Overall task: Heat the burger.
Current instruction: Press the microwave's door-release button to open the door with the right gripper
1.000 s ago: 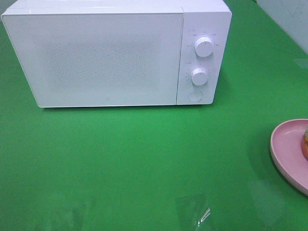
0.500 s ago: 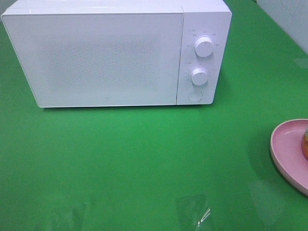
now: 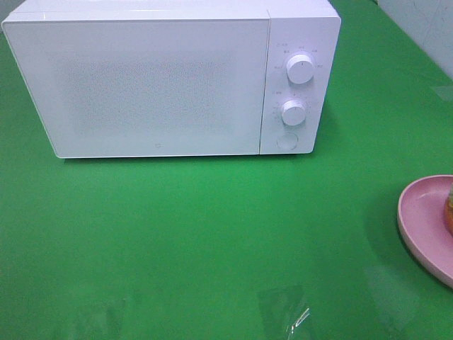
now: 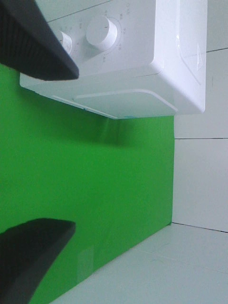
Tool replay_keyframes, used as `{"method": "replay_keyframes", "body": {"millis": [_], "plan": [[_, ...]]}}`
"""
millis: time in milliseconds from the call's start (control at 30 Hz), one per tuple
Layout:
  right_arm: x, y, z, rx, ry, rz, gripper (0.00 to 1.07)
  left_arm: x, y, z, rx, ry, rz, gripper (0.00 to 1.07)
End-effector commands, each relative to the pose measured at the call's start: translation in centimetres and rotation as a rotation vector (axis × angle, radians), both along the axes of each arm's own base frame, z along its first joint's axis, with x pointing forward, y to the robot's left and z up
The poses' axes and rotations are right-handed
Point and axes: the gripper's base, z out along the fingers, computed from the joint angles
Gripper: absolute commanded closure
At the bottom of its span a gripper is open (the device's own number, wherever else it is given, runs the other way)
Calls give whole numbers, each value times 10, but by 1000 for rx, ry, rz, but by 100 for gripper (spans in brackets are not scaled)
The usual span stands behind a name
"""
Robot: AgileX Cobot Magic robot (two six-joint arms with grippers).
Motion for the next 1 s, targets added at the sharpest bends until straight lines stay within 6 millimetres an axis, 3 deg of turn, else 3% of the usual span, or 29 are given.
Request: {"method": "replay_keyframes", "body": {"millis": [33,567,700,1000], "plan": [[8,1,0,13,-49,4,31,0,0,1,0,-19,-1,12],[38,-2,-18,11,-99,-58,31,0,0,1,0,-19,-1,12],[42,19,-30,-94,-150,-23,31,0,0,1,0,-19,-1,12],[46,43,-45,-113,-138,-36,31,0,0,1,0,-19,-1,12]]}}
